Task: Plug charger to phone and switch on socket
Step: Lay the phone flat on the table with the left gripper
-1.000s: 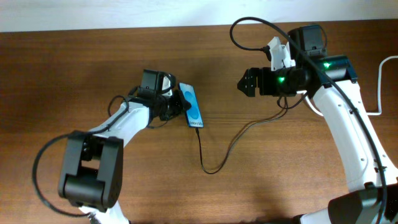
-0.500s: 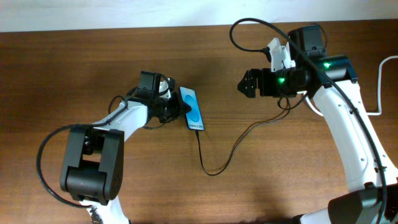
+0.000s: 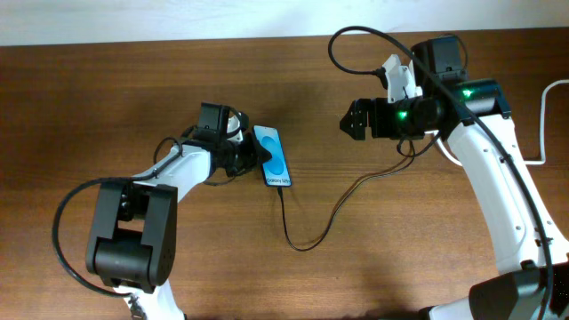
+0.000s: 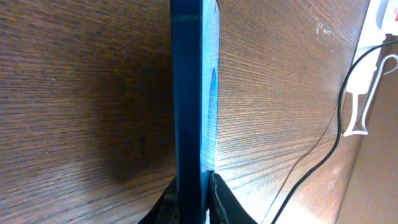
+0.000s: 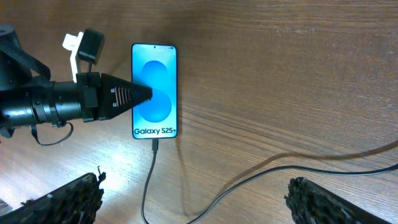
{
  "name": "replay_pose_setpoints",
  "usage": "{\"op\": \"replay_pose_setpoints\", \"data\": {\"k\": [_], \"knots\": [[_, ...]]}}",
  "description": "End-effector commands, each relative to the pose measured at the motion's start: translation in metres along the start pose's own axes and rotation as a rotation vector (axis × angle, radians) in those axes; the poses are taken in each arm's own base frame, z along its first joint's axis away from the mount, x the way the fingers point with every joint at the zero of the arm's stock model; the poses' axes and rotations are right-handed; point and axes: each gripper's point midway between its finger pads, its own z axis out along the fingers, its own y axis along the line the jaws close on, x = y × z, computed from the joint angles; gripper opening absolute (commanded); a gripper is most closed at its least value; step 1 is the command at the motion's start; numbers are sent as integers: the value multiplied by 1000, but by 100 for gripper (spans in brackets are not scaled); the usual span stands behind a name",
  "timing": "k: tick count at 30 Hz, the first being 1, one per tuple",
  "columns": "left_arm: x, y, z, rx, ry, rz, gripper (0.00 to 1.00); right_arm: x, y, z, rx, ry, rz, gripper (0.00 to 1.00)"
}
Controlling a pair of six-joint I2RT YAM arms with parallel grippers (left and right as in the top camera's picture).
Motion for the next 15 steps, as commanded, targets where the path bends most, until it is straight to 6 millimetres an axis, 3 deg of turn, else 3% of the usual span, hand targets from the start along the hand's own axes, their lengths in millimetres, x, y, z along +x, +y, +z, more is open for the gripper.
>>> {"op": "replay_pose_setpoints", "data": {"k": [1, 15], "knots": [[6, 36, 8, -116, -10, -29, 15, -5, 6, -12, 3, -36, -24, 98], [2, 55, 5, -219, -47, -39, 25, -5, 6, -12, 3, -35, -24, 98]]}}
